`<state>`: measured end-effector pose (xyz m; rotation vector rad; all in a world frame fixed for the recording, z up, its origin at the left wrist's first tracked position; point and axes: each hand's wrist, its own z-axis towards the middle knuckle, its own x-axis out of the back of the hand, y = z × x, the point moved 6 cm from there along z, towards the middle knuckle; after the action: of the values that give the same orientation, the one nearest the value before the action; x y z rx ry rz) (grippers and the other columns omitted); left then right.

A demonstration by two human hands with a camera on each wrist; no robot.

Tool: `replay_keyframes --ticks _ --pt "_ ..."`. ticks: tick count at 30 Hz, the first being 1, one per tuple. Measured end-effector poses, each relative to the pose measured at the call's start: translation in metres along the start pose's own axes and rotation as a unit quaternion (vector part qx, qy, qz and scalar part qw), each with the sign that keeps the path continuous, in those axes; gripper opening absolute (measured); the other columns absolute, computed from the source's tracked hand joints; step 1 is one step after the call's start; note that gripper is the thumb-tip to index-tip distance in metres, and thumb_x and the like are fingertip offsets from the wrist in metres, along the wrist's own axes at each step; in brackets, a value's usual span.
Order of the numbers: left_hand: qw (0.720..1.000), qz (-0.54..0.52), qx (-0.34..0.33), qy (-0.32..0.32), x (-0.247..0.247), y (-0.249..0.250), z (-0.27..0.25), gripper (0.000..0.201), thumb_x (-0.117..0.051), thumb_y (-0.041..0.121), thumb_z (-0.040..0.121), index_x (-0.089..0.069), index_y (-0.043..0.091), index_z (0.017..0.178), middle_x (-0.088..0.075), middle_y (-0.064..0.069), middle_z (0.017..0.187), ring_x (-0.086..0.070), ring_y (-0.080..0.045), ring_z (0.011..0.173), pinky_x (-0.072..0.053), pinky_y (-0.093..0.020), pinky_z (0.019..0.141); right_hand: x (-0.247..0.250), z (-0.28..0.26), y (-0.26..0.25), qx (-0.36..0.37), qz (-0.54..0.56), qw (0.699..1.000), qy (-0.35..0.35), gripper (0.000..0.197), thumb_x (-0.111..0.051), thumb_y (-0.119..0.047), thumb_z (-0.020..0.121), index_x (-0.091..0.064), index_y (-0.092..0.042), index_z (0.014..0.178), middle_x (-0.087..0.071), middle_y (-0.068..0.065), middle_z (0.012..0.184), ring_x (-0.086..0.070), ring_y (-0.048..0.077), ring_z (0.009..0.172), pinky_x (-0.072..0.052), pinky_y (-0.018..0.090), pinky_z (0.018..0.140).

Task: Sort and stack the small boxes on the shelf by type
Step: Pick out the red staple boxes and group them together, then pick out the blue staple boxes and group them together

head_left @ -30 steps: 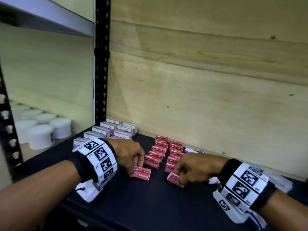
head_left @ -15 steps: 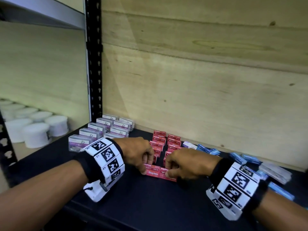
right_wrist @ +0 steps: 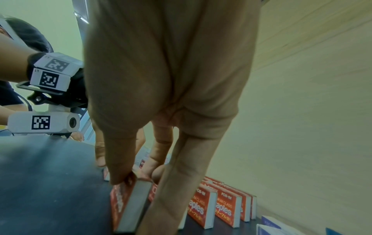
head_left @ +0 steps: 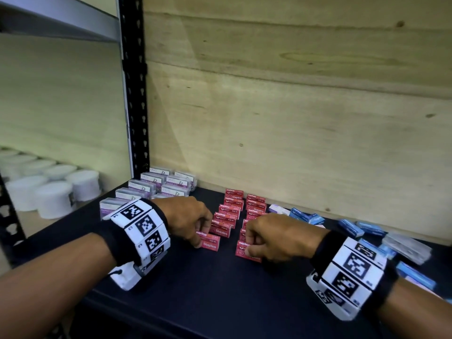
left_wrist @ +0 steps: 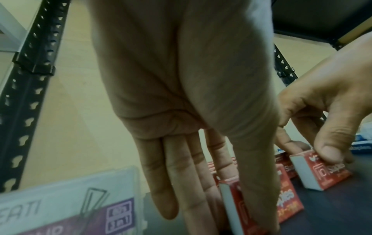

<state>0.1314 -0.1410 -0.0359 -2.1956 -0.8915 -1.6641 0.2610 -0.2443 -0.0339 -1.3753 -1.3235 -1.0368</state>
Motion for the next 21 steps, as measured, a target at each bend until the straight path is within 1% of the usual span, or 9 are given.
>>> replay_keyframes --ticks 2,4,6,10,14,15,18,19,21 --pt "1.0 -0.002 0.005 -0.004 0.0 -0.001 0.0 0.028 -0.079 0.032 0.079 -0.063 0.027 0.102 -0.064 0.01 0.093 -0.062 -0.011 0.086 -0.05 -0.027 0.077 0.0 0.0 0.001 0.001 0.004 1.0 0.005 0.017 -0.065 -0.042 0.091 -0.056 -0.028 0.092 -0.059 -0.01 0.085 -0.057 0.015 0.081 -0.042 0.027 0.068" --pt "1.0 -0.02 0.014 -0.017 0.001 -0.003 0.0 0.033 -0.082 0.03 0.076 -0.063 0.026 0.101 -0.066 0.006 0.095 -0.066 -0.017 0.089 -0.055 -0.032 0.079 0.0 -0.003 0.003 -0.003 0.022 1.0 0.002 0.023 -0.067 -0.045 0.088 -0.054 -0.029 0.097 -0.057 -0.011 0.088 -0.056 0.014 0.081 -0.041 0.026 0.067" --pt "0.999 -0.026 0.025 -0.024 0.007 -0.002 -0.001 0.037 -0.085 0.03 0.072 -0.061 0.026 0.1 -0.068 0.004 0.096 -0.067 -0.02 0.091 -0.056 -0.033 0.08 0.002 -0.007 0.009 -0.014 0.039 0.999 -0.009 0.028 -0.068 -0.047 0.087 -0.053 -0.028 0.101 -0.054 -0.011 0.089 -0.053 0.012 0.079 -0.041 0.026 0.066" --pt "1.0 -0.017 0.016 0.008 0.031 0.015 0.001 0.033 -0.081 0.034 0.075 -0.059 0.026 0.099 -0.066 0.008 0.088 -0.062 -0.01 0.079 -0.046 -0.023 0.066 0.023 -0.022 0.032 -0.023 0.066 0.998 0.004 0.024 -0.068 -0.048 0.088 -0.056 -0.03 0.098 -0.061 -0.01 0.094 -0.057 0.012 0.084 -0.046 0.027 0.072" --pt "0.998 0.021 -0.042 0.035 0.054 0.055 0.011 0.029 -0.076 0.043 0.079 -0.062 0.029 0.1 -0.066 0.013 0.086 -0.061 -0.006 0.08 -0.046 -0.025 0.072 0.046 -0.05 0.077 -0.093 0.029 0.995 -0.001 0.028 -0.065 -0.051 0.088 -0.061 -0.03 0.106 -0.066 -0.009 0.099 -0.06 0.012 0.085 -0.047 0.027 0.078" --pt "0.997 0.03 -0.056 0.035 0.057 0.068 0.016 0.03 -0.075 0.045 0.08 -0.062 0.029 0.101 -0.065 0.013 0.087 -0.061 -0.007 0.081 -0.047 -0.027 0.073 0.05 -0.059 0.091 -0.113 0.025 0.993 -0.005 0.027 -0.065 -0.051 0.088 -0.062 -0.03 0.106 -0.067 -0.008 0.099 -0.061 0.012 0.084 -0.049 0.026 0.076" --pt "0.994 0.048 -0.091 0.032 0.059 0.1 0.033 0.03 -0.072 0.049 0.081 -0.063 0.03 0.103 -0.064 0.014 0.092 -0.061 -0.009 0.086 -0.051 -0.033 0.083 0.054 -0.085 0.124 -0.165 0.032 0.986 -0.022 0.025 -0.065 -0.047 0.09 -0.062 -0.029 0.107 -0.068 -0.006 0.103 -0.057 0.004 0.068 -0.044 0.014 0.057" --pt "0.993 0.052 -0.101 0.031 0.057 0.109 0.039 0.029 -0.071 0.05 0.081 -0.063 0.031 0.103 -0.063 0.014 0.092 -0.06 -0.009 0.086 -0.051 -0.033 0.083 0.053 -0.092 0.133 -0.181 0.038 0.982 -0.028 0.025 -0.065 -0.046 0.09 -0.062 -0.029 0.108 -0.068 -0.005 0.104 -0.057 0.002 0.066 -0.045 0.015 0.058" --pt "0.991 0.056 -0.119 0.022 0.051 0.129 0.052 0.028 -0.071 0.049 0.082 -0.064 0.031 0.101 -0.063 0.015 0.089 -0.061 -0.009 0.086 -0.052 -0.033 0.083 0.048 -0.108 0.153 -0.21 0.046 0.976 -0.038 0.024 -0.065 -0.046 0.09 -0.062 -0.03 0.107 -0.068 -0.006 0.103 -0.062 0.006 0.073 -0.051 0.024 0.073"
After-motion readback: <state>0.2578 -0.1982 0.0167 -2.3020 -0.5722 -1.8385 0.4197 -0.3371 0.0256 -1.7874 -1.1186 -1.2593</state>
